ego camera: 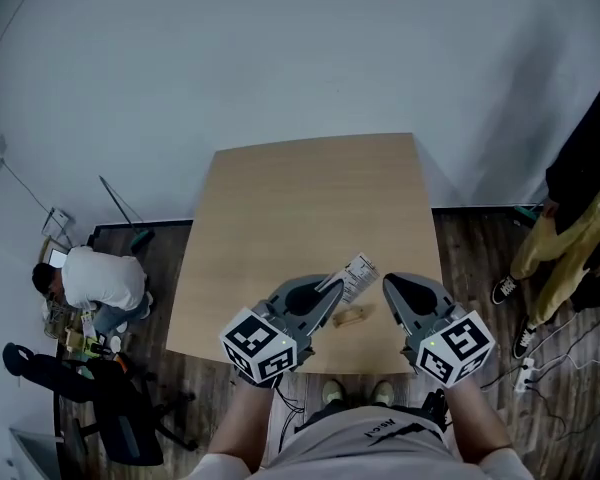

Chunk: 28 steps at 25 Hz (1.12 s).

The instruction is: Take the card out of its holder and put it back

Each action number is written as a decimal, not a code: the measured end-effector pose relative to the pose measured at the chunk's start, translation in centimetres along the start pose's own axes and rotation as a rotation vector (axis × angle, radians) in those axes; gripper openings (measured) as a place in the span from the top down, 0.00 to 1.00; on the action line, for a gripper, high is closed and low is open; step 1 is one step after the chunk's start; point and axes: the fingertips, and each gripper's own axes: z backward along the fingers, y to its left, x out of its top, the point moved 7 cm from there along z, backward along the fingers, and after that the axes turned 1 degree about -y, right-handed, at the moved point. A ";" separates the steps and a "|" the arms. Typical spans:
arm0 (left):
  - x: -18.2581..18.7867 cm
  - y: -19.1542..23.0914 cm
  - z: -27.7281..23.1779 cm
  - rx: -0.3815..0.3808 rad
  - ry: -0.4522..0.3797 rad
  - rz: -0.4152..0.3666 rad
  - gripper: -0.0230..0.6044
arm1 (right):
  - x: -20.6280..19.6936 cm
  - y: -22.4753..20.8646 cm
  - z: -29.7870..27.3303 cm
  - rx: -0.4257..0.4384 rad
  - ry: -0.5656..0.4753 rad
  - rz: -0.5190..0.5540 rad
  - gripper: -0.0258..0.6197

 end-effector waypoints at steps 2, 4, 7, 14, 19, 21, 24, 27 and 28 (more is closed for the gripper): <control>0.1 0.1 0.0 0.002 0.005 0.000 0.92 | 0.2 0.0 -0.1 0.005 0.000 0.000 0.94; 0.0 0.2 0.0 0.002 0.006 0.007 0.92 | 0.1 0.0 -0.2 0.008 0.001 -0.002 0.94; -0.2 0.2 0.0 0.001 0.011 0.007 0.92 | -0.1 0.1 -0.1 0.010 0.006 -0.006 0.94; -1.8 1.0 0.2 -0.028 0.052 -0.014 0.92 | -0.8 0.3 -0.2 0.002 0.007 -0.016 0.94; -5.4 1.5 -0.3 -0.105 0.113 -0.039 0.92 | -2.5 0.5 0.5 -0.012 0.022 -0.047 0.94; -7.1 2.1 -0.7 -0.136 0.134 -0.049 0.92 | -3.4 0.1 0.4 -0.020 0.024 -0.056 0.94; -9.8 3.5 -1.3 -0.178 0.166 -0.042 0.92 | -5.1 -0.3 -0.1 -0.036 0.035 -0.076 0.94; -12.8 4.9 -1.6 -0.217 0.203 -0.025 0.92 | -6.9 -0.4 -0.6 -0.059 0.050 -0.103 0.94; -13.7 5.5 -1.7 -0.231 0.211 -0.022 0.92 | -7.5 -0.4 -0.9 -0.065 0.050 -0.109 0.94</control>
